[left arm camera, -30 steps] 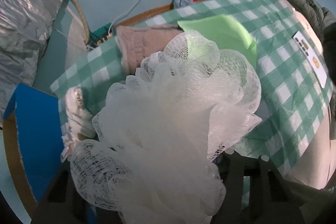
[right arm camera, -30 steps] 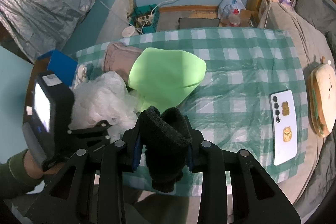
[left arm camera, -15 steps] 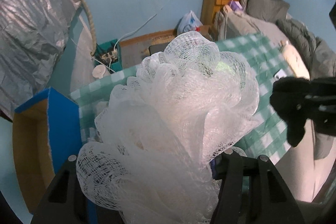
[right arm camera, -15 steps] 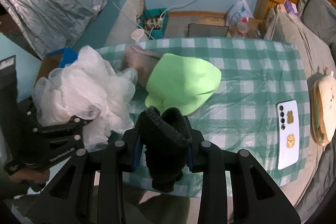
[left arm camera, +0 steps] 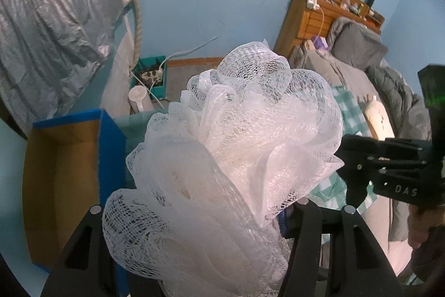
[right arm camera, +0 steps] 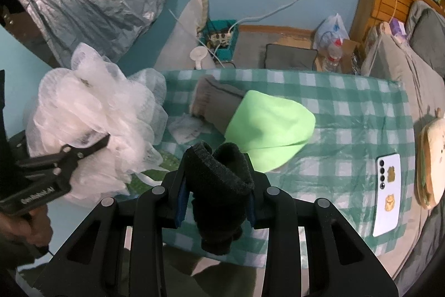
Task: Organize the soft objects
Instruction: 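Carry the white bath puff with the left tool over the cardboard box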
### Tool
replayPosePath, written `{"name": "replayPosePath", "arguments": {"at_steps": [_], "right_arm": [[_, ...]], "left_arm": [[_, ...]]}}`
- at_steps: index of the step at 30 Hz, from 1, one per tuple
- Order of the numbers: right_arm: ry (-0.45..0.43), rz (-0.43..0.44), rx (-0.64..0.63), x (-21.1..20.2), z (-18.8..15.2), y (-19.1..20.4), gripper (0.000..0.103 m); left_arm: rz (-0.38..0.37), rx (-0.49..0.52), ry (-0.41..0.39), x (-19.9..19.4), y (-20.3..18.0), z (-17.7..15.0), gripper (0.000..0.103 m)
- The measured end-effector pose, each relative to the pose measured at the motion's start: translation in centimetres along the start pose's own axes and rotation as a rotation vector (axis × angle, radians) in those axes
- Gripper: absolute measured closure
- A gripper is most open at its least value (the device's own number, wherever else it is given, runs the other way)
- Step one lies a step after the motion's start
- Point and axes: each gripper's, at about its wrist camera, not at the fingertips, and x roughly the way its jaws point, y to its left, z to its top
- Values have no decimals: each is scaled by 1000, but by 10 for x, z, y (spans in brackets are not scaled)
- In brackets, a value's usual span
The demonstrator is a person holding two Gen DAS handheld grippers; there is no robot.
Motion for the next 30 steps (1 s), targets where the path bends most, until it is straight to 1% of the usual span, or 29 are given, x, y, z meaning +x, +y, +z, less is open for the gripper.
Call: {"name": "replayPosePath", "arguments": {"at_steps": [3, 10, 30], "right_arm": [[0, 8, -14, 2, 4, 8, 71], [-1, 33, -55, 7, 13, 28, 71], [24, 111, -205, 33, 41, 107, 71]], "left_arm": [[0, -35, -10, -7, 12, 0, 45], [24, -101, -26, -19, 40, -7, 45], [114, -239, -63, -50, 106, -29, 45]]}}
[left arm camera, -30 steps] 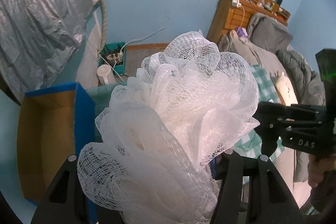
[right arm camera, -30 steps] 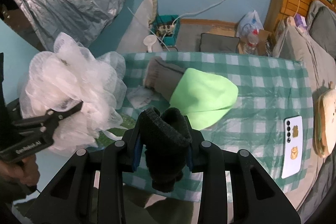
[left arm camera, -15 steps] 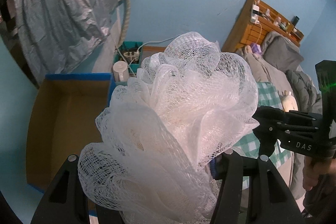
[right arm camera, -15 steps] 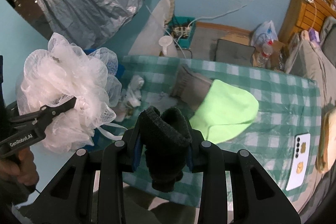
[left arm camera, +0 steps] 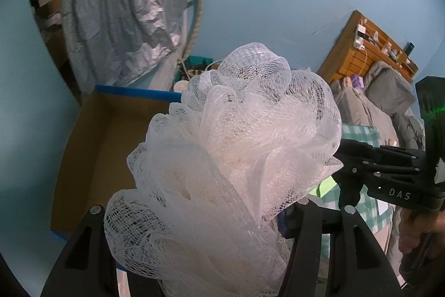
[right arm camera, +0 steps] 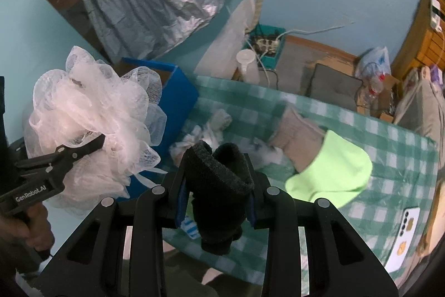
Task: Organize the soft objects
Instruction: 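Carry the white bath puff with the left tool over the cardboard box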
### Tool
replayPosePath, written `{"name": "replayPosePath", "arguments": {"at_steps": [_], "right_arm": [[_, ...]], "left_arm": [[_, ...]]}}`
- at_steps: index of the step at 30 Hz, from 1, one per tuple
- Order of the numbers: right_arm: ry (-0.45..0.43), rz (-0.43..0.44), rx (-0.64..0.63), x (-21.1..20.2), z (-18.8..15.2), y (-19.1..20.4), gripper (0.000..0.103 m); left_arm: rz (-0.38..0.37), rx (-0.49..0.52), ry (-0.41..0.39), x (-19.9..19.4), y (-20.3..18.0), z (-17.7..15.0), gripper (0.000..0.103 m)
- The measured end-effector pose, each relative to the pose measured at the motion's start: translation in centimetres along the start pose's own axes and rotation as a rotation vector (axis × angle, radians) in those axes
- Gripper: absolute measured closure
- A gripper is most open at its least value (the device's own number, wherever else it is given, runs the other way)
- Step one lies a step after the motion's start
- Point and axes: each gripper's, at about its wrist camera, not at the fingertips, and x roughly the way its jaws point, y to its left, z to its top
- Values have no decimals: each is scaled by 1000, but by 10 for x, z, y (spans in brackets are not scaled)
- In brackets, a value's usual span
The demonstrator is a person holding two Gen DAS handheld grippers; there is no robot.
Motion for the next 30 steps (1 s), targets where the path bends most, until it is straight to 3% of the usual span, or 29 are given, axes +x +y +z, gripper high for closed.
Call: {"name": "replayPosePath", "arguments": {"at_steps": [19, 30], "right_arm": [[56, 81, -147, 51, 43, 76, 71], [82, 109, -225, 91, 69, 130, 71]], "left_arm": [[61, -141, 2, -7, 81, -1, 45], [113, -151, 33, 3, 127, 2, 45]]}}
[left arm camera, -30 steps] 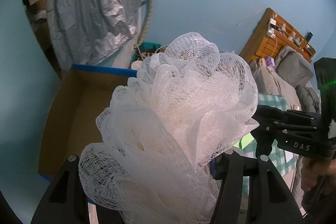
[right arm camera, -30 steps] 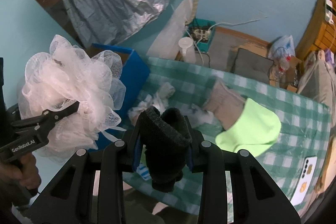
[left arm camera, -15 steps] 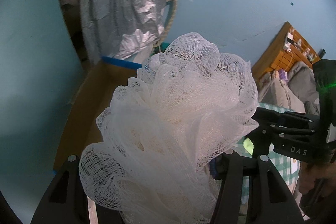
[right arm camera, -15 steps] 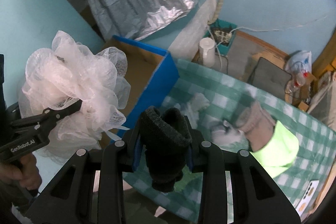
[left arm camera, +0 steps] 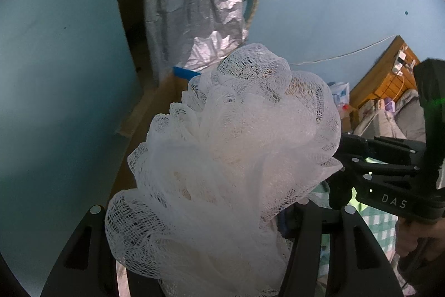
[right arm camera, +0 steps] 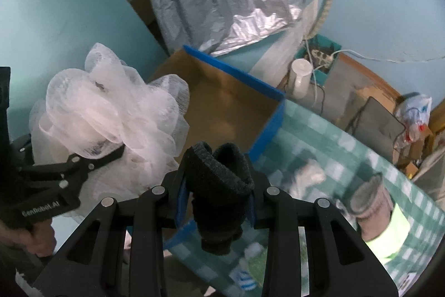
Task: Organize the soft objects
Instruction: 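Carry the white bath puff with the left tool over the cardboard box, then open the left tool to drop the bath puff into the box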
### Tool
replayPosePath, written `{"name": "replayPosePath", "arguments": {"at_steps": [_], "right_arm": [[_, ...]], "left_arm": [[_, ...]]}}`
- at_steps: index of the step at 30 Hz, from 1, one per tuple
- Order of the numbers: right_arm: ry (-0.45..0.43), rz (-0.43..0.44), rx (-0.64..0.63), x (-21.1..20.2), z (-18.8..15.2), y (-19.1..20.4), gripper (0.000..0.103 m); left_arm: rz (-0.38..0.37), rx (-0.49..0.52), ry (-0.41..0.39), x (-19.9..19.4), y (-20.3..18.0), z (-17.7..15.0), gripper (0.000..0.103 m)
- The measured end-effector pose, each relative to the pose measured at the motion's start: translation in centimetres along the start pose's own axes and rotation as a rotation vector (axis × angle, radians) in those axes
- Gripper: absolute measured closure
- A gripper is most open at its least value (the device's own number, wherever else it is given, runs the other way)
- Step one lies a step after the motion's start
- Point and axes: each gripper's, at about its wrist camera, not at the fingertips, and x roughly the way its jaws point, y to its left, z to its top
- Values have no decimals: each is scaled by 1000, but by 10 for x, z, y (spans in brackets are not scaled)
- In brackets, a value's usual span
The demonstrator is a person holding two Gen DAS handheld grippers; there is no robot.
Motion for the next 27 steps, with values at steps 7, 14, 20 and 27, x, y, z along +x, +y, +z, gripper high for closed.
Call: {"name": "replayPosePath", "arguments": {"at_steps": [7, 14, 20, 27], "right_arm": [[38, 8, -13, 31, 13, 14, 71], [84, 3, -9, 61, 21, 17, 69], [87, -29, 16, 71, 25, 18, 47], [52, -47, 27, 59, 24, 16, 34]], "left_arm": [[12, -9, 30, 19, 22, 0, 44], [77, 7, 68, 47, 33, -4, 38], [128, 7, 105, 56, 39, -7, 24], [133, 12, 96, 43, 42, -11, 13]]}}
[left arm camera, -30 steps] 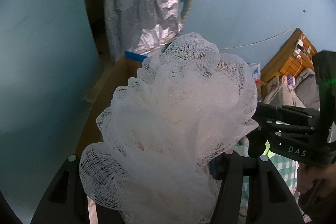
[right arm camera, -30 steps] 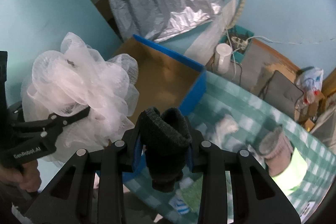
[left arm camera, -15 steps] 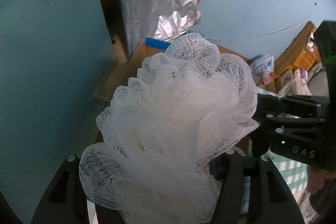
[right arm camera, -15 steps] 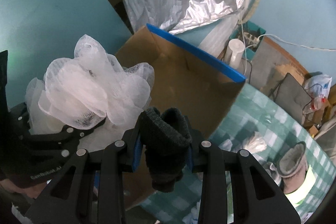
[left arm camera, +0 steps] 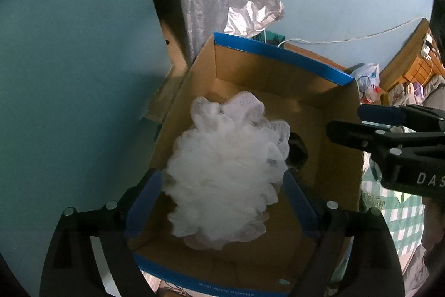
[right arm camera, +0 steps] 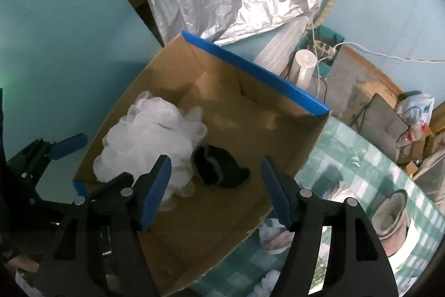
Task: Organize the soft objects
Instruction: 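Open the left tool to drop the bath puff into the box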
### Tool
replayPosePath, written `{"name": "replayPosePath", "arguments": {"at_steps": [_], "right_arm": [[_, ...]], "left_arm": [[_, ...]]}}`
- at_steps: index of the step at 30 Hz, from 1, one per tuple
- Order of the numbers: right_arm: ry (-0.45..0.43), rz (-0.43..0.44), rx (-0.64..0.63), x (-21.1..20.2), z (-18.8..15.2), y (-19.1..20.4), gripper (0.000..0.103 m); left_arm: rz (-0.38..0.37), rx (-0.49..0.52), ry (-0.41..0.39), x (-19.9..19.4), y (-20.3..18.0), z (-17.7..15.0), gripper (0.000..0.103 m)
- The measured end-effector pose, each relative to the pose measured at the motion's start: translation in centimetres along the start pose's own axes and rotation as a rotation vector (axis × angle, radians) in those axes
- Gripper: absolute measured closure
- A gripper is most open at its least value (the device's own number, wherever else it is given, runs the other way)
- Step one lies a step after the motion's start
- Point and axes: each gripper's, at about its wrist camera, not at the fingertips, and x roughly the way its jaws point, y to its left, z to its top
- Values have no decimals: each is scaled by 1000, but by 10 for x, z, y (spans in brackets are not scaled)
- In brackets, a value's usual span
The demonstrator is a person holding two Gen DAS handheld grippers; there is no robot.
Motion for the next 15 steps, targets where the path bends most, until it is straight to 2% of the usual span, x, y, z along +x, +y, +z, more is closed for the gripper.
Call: {"name": "replayPosePath", "arguments": {"at_steps": [5, 15], "right_arm": [[-23, 1, 31, -13, -3, -7, 34], [-42, -15, 72, -39, -23, -26, 34]], "left_arm": [[-6, -22, 6, -7, -1, -1, 13], [-14, 17, -32, -32, -28, -3, 13]]}}
